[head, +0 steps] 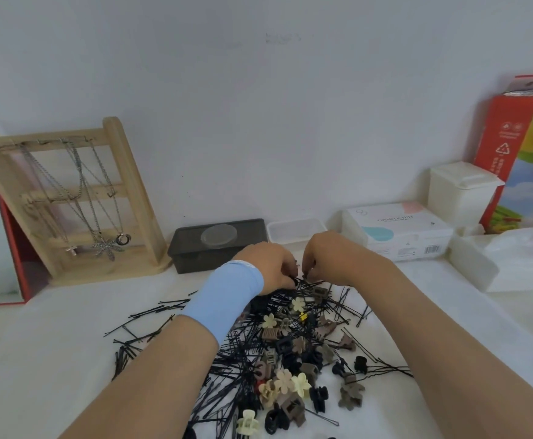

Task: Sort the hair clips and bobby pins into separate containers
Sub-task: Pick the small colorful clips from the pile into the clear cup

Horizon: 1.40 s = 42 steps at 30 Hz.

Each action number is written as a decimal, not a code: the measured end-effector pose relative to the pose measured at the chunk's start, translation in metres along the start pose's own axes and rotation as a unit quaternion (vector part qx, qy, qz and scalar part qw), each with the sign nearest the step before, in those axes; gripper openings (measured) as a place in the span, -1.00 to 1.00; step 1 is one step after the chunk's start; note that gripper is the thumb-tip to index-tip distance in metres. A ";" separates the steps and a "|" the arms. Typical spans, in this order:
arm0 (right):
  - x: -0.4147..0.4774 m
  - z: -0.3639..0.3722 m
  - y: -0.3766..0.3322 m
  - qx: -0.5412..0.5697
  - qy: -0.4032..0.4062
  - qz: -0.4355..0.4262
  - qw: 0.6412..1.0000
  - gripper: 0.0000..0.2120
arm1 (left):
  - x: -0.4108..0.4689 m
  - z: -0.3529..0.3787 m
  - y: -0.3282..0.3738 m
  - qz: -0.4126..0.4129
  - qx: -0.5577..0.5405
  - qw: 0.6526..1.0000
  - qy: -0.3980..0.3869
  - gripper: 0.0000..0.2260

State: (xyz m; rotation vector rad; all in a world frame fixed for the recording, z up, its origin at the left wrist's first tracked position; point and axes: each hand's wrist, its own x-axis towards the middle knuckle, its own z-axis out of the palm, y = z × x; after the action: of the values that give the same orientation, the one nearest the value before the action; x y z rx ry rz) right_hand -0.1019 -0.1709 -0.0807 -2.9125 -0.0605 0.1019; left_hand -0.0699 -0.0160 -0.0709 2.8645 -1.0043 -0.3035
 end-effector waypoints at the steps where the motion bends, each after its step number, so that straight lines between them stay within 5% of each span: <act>1: -0.001 -0.002 0.001 0.021 0.009 -0.002 1.000 -0.88 | 0.000 -0.002 -0.001 -0.002 -0.003 1.000 0.008 -0.77; 5: -0.005 -0.013 0.002 0.055 0.044 -0.020 0.997 -0.86 | -0.013 -0.013 -0.018 -0.011 -0.069 0.998 0.010 -0.72; 11: -0.005 -0.015 -0.038 0.130 0.057 -0.103 0.985 -0.84 | -0.055 -0.029 -0.067 -0.018 -0.225 0.966 0.123 -0.84; 14: 0.001 -0.011 -0.070 0.119 0.044 -0.146 0.981 -0.83 | -0.069 -0.021 -0.086 -0.043 -0.200 0.977 0.054 -0.76; 19: 0.008 -0.004 -0.098 0.143 -0.026 -0.181 0.973 -0.77 | -0.072 -0.010 -0.098 -0.065 -0.178 0.979 -0.073 -0.25; 23: 0.014 -0.018 -0.076 0.239 0.021 -0.123 0.963 -0.78 | -0.066 -0.003 -0.095 -0.057 -0.154 0.983 -0.084 -0.21; 26: 0.021 -0.023 -0.051 0.160 0.074 -0.049 0.983 -0.81 | -0.060 0.000 -0.093 -0.049 -0.160 0.984 -0.056 -0.29; 30: 0.024 -0.008 -0.032 -0.021 0.043 0.023 0.999 -0.77 | -0.058 0.001 -0.091 -0.047 -0.158 0.985 -0.045 -0.34; 36: 0.018 0.012 -0.036 -0.214 0.054 0.000 0.975 -0.44 | -0.060 0.001 -0.087 -0.031 -0.147 0.988 -0.039 -0.31; 42: 0.013 0.010 -0.046 -0.241 0.054 -0.010 0.969 -0.72 | -0.059 0.001 -0.082 -0.019 -0.157 0.987 -0.028 -0.29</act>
State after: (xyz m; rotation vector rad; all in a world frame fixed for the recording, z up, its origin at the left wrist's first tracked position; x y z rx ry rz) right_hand -0.0916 -0.1237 -0.0806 -3.3958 -0.1101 -0.0877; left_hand -0.0655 0.0851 -0.0747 2.6045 -0.8248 -0.5004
